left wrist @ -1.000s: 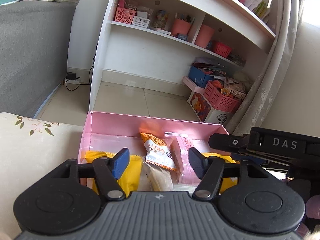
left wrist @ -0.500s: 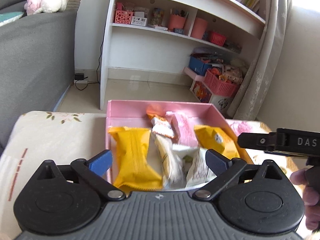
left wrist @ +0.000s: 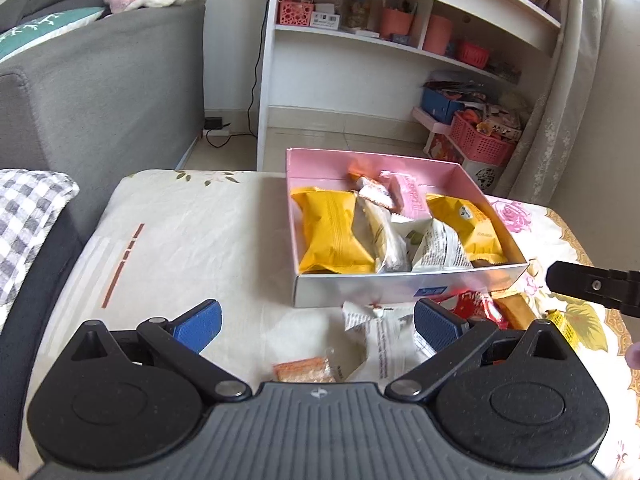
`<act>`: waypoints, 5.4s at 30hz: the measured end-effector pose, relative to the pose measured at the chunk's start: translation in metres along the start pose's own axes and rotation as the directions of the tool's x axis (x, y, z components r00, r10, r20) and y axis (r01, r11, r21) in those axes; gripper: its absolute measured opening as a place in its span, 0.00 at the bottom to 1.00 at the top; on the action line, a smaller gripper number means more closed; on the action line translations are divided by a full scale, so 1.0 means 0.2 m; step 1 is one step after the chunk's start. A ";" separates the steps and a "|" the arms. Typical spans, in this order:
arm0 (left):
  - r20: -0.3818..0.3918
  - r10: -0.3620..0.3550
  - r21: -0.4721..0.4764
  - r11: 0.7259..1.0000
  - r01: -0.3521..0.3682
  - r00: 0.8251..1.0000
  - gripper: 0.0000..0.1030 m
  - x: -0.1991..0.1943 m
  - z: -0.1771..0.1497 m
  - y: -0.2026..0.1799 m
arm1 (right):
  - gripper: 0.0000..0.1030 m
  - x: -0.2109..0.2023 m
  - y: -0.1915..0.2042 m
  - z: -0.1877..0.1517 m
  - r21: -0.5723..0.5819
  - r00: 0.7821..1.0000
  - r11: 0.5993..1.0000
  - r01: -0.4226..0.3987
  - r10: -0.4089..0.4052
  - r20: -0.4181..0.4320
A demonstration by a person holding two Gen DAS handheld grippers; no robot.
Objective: Organize snacks
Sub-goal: 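Withdraw both tools from the box back over the snack pile, then grasp a white wrapped pastry with the left tool while the right tool grasps the gold bar, then carry the white pastry and gold bar over the pink box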
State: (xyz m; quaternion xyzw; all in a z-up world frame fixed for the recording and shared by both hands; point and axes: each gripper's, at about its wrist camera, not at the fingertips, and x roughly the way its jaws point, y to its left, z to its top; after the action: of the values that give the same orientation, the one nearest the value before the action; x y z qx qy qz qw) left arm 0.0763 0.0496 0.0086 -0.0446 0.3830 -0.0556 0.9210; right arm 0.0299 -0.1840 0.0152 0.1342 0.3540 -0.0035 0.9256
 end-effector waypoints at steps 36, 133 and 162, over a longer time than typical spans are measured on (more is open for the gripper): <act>-0.011 -0.089 0.018 0.996 0.090 0.996 0.75 0.10 -0.20 -0.16 | 0.96 0.02 -0.39 -0.17 0.091 0.970 0.982 0.167 -0.148 -0.191; -0.073 -0.117 -0.042 0.993 0.114 0.990 0.30 0.06 -0.05 -0.20 | 0.09 0.12 -0.35 0.07 0.281 0.993 0.958 -0.053 0.080 -0.087; 0.070 -0.059 0.004 0.998 0.059 0.996 0.30 0.46 0.28 -0.23 | 0.09 0.62 -0.18 0.34 0.224 0.991 0.970 -0.090 0.111 -0.080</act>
State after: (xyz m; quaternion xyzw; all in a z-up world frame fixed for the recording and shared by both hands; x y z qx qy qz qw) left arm 0.1784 -0.0066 -0.0108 -0.0568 0.3489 -0.0814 0.9319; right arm 0.1626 -0.2256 -0.0267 0.2535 0.3863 0.0105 0.8868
